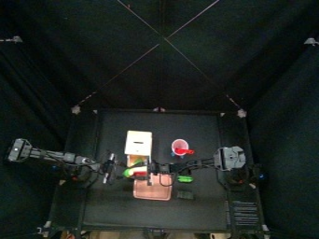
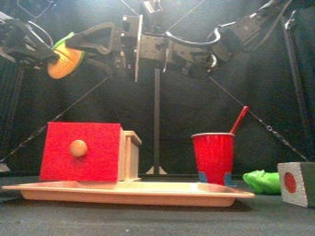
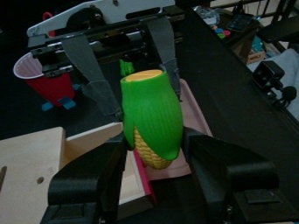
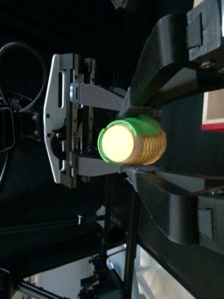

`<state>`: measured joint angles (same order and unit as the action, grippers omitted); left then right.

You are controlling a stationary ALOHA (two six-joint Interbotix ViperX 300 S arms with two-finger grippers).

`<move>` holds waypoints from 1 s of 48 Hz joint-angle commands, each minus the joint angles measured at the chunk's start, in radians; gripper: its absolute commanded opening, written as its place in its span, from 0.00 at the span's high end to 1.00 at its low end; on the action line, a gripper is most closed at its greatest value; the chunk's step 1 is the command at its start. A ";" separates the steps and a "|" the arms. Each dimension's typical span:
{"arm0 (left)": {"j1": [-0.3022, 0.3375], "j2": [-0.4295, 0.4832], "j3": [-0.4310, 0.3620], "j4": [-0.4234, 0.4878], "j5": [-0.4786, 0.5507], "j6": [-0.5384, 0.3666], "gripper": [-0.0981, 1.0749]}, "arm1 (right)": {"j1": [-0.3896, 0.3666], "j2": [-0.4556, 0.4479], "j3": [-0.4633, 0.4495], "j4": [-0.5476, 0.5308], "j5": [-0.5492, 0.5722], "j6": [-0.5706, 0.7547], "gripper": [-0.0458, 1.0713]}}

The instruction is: Regrasp corn

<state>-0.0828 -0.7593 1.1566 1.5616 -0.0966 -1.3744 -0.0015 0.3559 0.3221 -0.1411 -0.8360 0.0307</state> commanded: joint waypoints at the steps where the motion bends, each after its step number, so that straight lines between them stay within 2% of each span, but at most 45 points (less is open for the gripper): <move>1: 0.005 0.002 -0.034 -0.015 0.003 0.002 0.21 | -0.003 -0.021 -0.023 0.003 -0.003 0.002 0.27; 11: 0.020 -0.002 -0.037 -0.054 0.003 0.002 0.21 | -0.003 -0.021 -0.025 0.008 -0.003 0.002 0.37; 16: 0.023 -0.008 -0.037 -0.078 -0.002 0.002 0.19 | -0.003 -0.021 -0.023 0.009 -0.003 0.003 0.39; 30: 0.034 -0.052 -0.026 -0.110 0.006 0.002 0.05 | -0.005 -0.031 0.000 0.034 -0.003 0.003 0.40; 48: 0.055 -0.055 -0.009 -0.123 0.008 0.002 0.04 | -0.005 -0.061 0.051 0.117 -0.003 0.000 0.40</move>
<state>-0.0383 -0.8161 1.1612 1.4496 -0.0905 -1.3714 -0.0015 0.3528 0.3728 -0.0353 -0.8345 0.0322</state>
